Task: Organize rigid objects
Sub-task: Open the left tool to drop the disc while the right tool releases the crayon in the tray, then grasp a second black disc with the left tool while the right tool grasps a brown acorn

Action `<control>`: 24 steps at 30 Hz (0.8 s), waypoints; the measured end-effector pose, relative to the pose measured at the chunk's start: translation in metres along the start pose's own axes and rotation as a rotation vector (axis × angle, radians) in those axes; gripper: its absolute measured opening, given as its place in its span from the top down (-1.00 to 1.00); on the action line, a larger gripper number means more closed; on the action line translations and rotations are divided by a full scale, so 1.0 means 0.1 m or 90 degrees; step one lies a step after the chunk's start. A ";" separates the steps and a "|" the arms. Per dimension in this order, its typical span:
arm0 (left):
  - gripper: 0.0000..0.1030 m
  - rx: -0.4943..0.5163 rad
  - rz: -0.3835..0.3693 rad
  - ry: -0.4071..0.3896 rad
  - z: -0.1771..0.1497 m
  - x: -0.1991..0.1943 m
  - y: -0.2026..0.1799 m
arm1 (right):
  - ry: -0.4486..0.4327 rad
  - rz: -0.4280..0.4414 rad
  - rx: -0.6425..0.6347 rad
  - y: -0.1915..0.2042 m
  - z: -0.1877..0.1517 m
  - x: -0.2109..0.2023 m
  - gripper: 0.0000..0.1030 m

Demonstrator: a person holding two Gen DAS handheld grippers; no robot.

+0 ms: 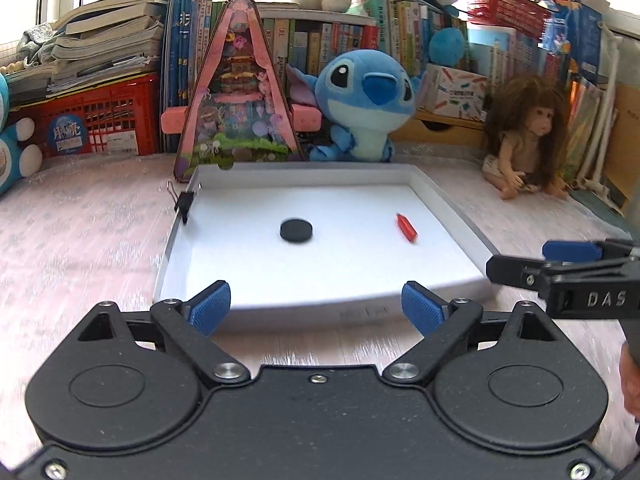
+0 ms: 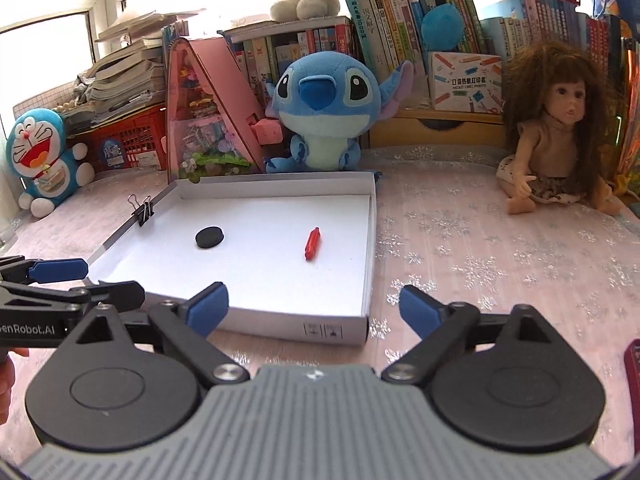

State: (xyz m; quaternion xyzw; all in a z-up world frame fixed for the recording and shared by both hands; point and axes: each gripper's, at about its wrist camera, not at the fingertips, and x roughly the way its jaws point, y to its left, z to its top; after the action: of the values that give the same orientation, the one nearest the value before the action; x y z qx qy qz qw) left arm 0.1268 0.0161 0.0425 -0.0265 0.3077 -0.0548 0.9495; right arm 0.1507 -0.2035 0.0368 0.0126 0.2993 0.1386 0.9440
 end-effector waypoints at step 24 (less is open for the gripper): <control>-0.84 0.034 -0.037 -0.025 -0.64 -0.64 0.00 | -0.022 -0.024 -0.036 -0.02 -0.64 -0.62 -1.00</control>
State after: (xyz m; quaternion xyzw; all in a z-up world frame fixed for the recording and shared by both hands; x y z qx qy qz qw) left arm 0.0373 0.0223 0.0276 -0.0114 0.2862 -0.0898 0.9539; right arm 0.0657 -0.2262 0.0188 -0.0171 0.2788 0.1287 0.9515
